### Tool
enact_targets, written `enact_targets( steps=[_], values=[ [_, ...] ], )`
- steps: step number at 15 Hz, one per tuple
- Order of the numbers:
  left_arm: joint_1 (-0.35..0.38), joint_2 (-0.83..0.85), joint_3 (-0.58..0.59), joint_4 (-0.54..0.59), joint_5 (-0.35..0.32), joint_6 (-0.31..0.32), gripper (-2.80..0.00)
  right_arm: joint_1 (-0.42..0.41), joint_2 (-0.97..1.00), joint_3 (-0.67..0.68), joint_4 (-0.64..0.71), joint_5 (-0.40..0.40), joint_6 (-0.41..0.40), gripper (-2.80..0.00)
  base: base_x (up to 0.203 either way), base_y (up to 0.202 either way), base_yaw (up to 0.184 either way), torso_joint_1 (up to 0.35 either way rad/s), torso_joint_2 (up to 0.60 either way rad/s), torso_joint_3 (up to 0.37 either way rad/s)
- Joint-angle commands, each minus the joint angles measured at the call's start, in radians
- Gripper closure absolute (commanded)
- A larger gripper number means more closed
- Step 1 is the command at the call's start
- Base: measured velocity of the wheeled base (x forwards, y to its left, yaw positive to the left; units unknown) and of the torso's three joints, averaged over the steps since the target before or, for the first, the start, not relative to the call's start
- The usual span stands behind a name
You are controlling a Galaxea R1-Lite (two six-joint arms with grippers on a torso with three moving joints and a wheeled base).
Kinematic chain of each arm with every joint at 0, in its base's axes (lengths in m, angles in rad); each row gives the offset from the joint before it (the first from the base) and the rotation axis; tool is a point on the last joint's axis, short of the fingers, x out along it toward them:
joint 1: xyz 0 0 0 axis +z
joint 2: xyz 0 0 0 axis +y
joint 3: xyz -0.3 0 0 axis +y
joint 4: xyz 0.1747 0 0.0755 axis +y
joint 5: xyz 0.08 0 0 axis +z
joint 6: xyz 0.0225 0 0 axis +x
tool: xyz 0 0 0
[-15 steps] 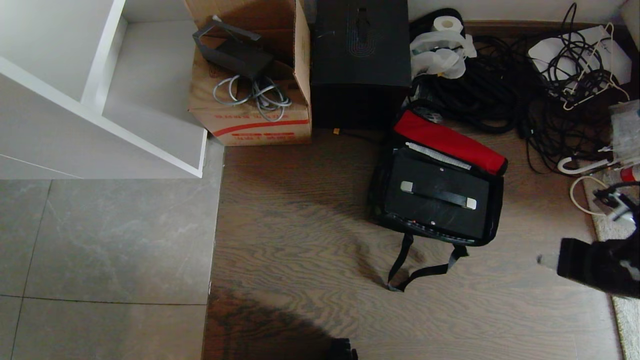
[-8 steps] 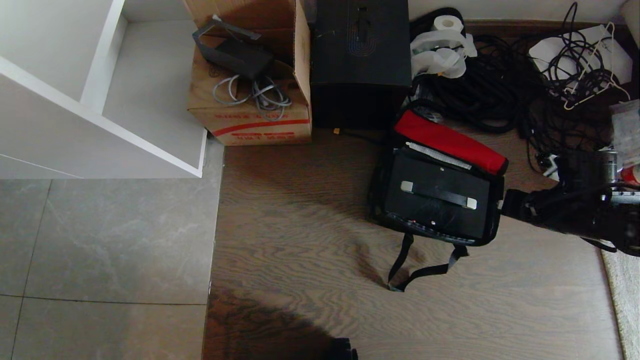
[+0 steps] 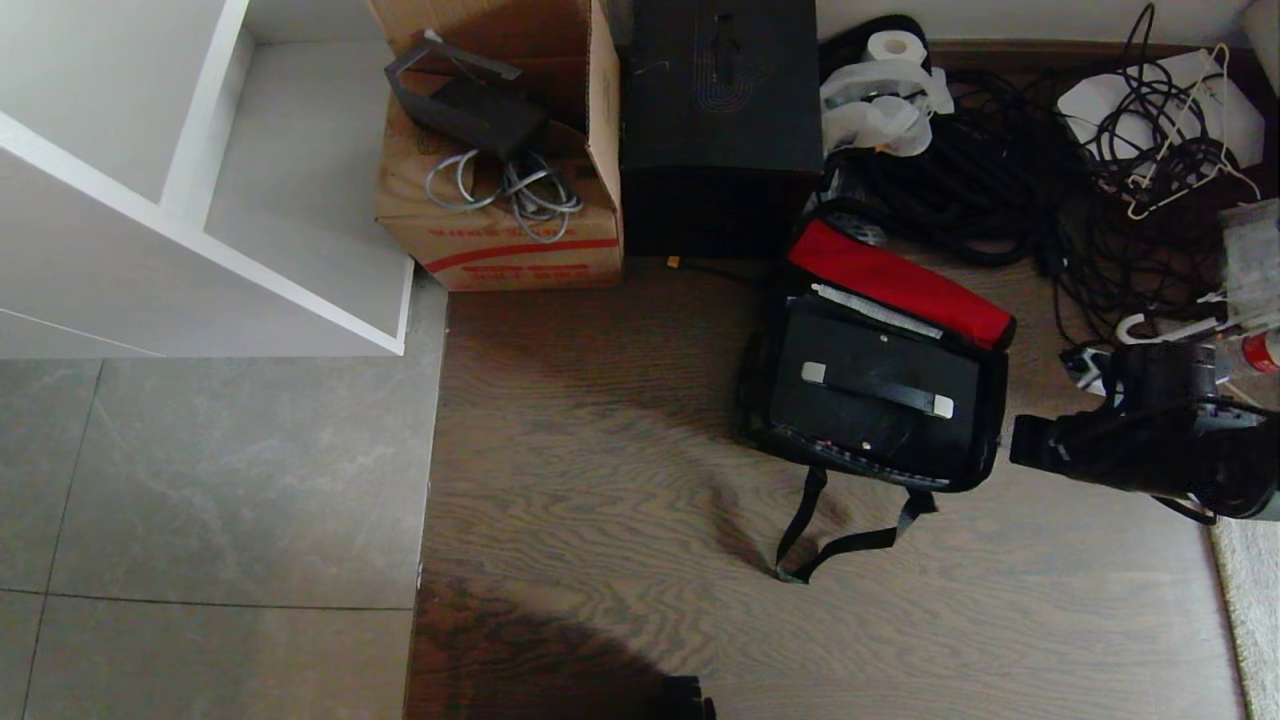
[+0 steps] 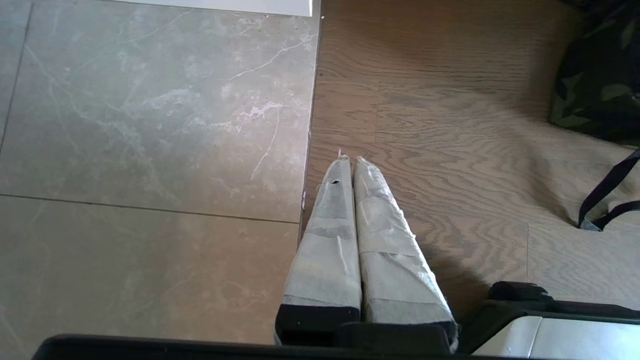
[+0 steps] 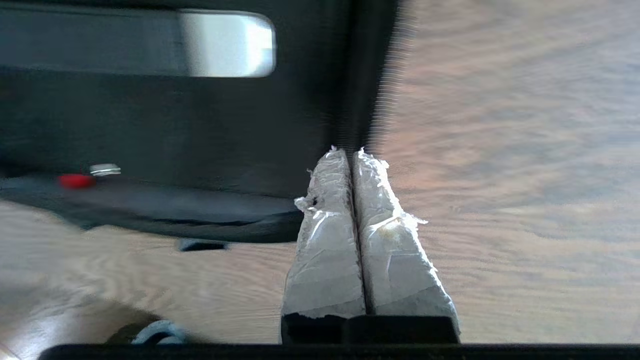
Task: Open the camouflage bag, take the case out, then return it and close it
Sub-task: Grip the handle
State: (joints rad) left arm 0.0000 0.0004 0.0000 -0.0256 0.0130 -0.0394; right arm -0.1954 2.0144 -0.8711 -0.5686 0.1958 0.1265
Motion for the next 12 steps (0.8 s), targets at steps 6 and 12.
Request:
enact_targets(
  steps=[6,12],
  values=[
    [0.0,0.0,0.009,-0.001,0.001,-0.001,0.0,-0.015,0.125,-0.044,-0.036,0.022,-0.002,0.0,0.0,0.0,0.0,0.0,0.0,0.0],
    [0.001,0.0,0.009,-0.001,0.001,-0.001,0.0,-0.002,0.179,-0.068,-0.096,0.02,0.006,0.0,0.0,0.0,0.0,0.0,0.0,0.0]
  ],
)
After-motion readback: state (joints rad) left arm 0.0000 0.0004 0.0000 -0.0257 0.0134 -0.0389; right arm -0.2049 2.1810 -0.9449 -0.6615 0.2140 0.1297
